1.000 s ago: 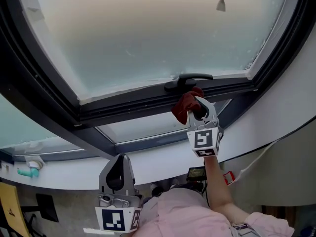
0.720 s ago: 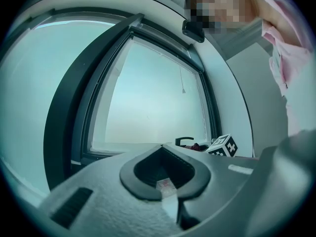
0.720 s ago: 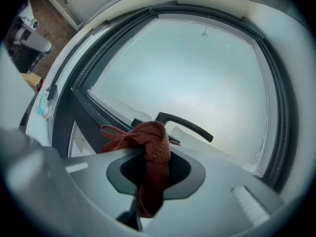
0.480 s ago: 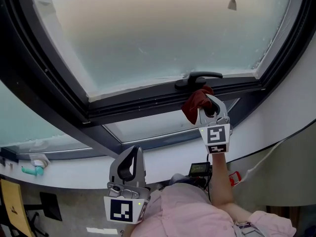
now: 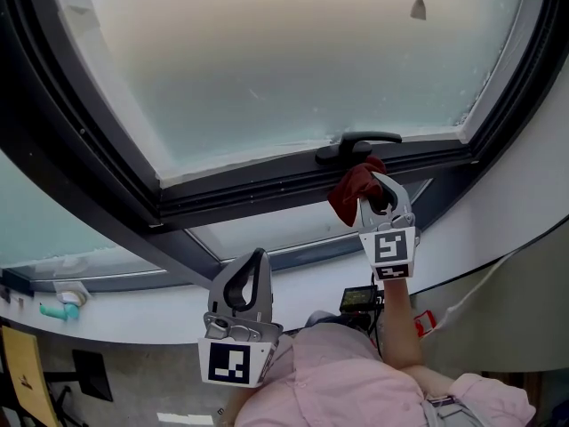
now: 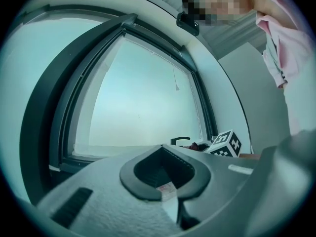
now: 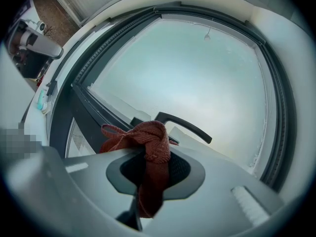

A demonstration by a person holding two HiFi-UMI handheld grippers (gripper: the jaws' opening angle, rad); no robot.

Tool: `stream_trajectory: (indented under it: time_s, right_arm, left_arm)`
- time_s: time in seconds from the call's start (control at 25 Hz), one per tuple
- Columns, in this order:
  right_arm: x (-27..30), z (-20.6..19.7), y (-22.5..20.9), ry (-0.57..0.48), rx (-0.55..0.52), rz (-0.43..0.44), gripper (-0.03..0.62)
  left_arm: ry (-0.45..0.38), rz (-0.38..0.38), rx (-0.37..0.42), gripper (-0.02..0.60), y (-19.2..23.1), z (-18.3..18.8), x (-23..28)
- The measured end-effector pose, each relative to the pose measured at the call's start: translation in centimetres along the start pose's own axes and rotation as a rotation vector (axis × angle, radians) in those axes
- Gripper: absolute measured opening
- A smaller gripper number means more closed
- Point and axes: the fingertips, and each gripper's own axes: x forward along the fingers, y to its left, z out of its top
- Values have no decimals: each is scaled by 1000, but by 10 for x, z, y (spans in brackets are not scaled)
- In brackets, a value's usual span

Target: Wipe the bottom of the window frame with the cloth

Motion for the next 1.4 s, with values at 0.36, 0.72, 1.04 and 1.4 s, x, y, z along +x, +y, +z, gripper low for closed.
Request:
stream_trajectory:
  time_s: [0.36,0.72,1.04,1.4]
  right_arm:
    - [1,-1,-4,11,20,2,69]
    - [-1,-12,-25,47,63,-50,69]
    - [-1,-18,-36,55,92,-72,69]
    - [-5,-25,-46,58,103,-56,69]
  left_arm:
    - [-8,-34,-35,-5,-7,2,14]
    - [-1,-15,-64,-5,-2,-2,0]
    - [13,-14,-56,-5,0,-10,-7]
    - [34,-11,-80,-5,-14,-14,2]
